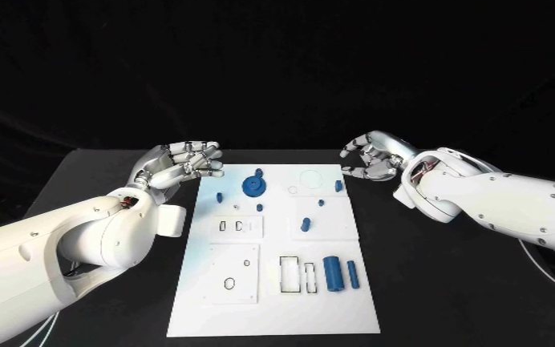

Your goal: Assemble the parts on the task board

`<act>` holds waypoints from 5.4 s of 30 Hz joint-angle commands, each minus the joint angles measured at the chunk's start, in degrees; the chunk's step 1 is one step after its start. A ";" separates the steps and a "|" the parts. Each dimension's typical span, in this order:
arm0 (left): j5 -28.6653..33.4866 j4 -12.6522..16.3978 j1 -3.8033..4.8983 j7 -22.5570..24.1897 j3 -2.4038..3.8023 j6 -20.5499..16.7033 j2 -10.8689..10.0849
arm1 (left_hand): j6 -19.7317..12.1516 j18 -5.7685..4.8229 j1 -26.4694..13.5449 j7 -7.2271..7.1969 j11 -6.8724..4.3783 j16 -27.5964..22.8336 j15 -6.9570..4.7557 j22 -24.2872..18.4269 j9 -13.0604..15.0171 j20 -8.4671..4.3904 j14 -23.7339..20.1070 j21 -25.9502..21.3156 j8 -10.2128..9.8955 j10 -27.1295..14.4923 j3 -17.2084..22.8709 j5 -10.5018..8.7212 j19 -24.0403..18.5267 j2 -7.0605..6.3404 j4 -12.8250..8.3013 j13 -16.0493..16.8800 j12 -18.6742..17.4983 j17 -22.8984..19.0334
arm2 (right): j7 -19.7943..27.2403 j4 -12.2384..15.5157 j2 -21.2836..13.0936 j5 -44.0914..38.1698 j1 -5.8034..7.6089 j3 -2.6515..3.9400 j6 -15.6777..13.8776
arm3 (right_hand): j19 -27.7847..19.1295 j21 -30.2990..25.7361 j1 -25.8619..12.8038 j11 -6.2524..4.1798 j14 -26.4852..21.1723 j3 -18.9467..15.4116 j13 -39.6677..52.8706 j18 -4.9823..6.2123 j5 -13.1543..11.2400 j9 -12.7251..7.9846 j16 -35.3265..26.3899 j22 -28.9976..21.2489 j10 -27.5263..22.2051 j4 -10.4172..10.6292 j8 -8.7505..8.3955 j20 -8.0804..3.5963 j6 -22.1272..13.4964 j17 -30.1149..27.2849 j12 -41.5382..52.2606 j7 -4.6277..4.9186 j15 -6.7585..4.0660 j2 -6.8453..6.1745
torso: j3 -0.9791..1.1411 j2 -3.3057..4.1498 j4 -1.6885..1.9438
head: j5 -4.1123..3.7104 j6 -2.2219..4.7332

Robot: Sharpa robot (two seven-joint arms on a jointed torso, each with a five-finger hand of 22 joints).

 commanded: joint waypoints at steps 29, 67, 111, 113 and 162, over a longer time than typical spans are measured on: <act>-0.01 -0.60 0.00 0.38 -0.12 1.84 0.11 | 0.04 0.51 0.14 0.06 0.06 -0.30 -0.06 0.12 0.08 0.04 0.03 0.41 -0.20 0.36 0.39 -0.31 -0.36 -0.05 0.00 0.06 -0.33 0.11 | 3.28 -3.36 1.49 1.83 -4.23 -0.05 4.27 | 5.71 -0.03 0.79 0.35 5.26 0.00 2.69 -0.29 1.16 -0.14 0.19 14.79 -0.39 -0.54 -0.77 0.08 -0.84 12.04 -0.03 0.25 0.38 0.06 | 0.29 0.00 0.07 | 0.46 -1.01; -0.03 -0.67 0.01 0.02 -0.12 1.72 -0.13 | 0.03 0.53 0.35 0.04 0.04 -0.34 -0.09 0.30 0.09 0.00 0.03 0.69 -0.22 0.38 0.58 -0.27 -0.52 0.00 -0.16 0.04 -0.47 0.21 | 2.02 -4.61 3.82 0.40 -4.72 -0.03 3.76 | 5.99 0.26 1.31 -0.97 5.38 2.95 4.29 -0.39 0.58 0.70 0.33 15.10 1.45 -1.09 1.49 -0.67 4.82 12.51 1.70 -1.25 -0.63 2.27 | 0.30 -0.04 -0.04 | 0.87 -1.26; -0.03 -2.14 -0.18 -0.07 -0.26 1.91 0.79 | 0.03 0.53 0.52 0.06 0.06 -0.39 -0.09 0.55 0.11 -0.02 0.03 1.09 -0.25 0.43 0.84 -0.28 -0.72 0.16 -0.31 0.02 -0.64 0.34 | -8.66 9.42 14.69 -11.76 -3.19 0.37 1.03 | 5.99 0.26 0.63 -3.43 5.46 7.49 5.34 -0.39 -1.42 3.32 0.38 15.10 2.95 -3.47 6.52 -2.85 8.55 12.78 2.49 -4.00 -2.88 5.33 | 0.07 -0.37 0.19 | 2.75 -2.24; -0.03 -2.12 -0.19 -0.09 -0.28 1.91 0.81 | 0.03 0.53 0.52 0.06 0.06 -0.39 -0.09 0.55 0.11 -0.02 0.03 1.09 -0.25 0.43 0.84 -0.28 -0.72 0.16 -0.31 0.02 -0.64 0.34 | -9.84 9.18 16.09 -13.30 -3.48 0.30 1.78 | 5.99 0.26 0.65 -3.44 5.47 7.58 5.33 -0.39 -1.48 3.36 0.39 15.10 2.93 -3.57 6.58 -2.87 8.50 12.82 2.46 -4.02 -2.89 5.35 | 0.08 -0.31 0.11 | 2.87 -2.23; -0.03 -1.73 -0.18 -0.25 -0.32 1.97 0.63 | 0.08 0.51 0.46 0.04 0.05 -0.42 -0.08 0.68 0.13 -0.02 0.03 1.29 -0.23 0.54 0.90 -0.32 -0.87 0.18 -0.30 0.03 -0.70 0.42 | -15.33 4.14 23.81 -23.34 -6.54 -0.51 6.57 | 5.99 0.26 -1.23 -3.38 5.43 7.53 5.25 -0.39 -1.82 3.69 0.32 15.10 2.83 -3.41 7.14 -2.93 7.94 12.63 2.27 -3.93 -2.88 4.49 | 0.24 -0.24 0.04 | 3.89 -3.60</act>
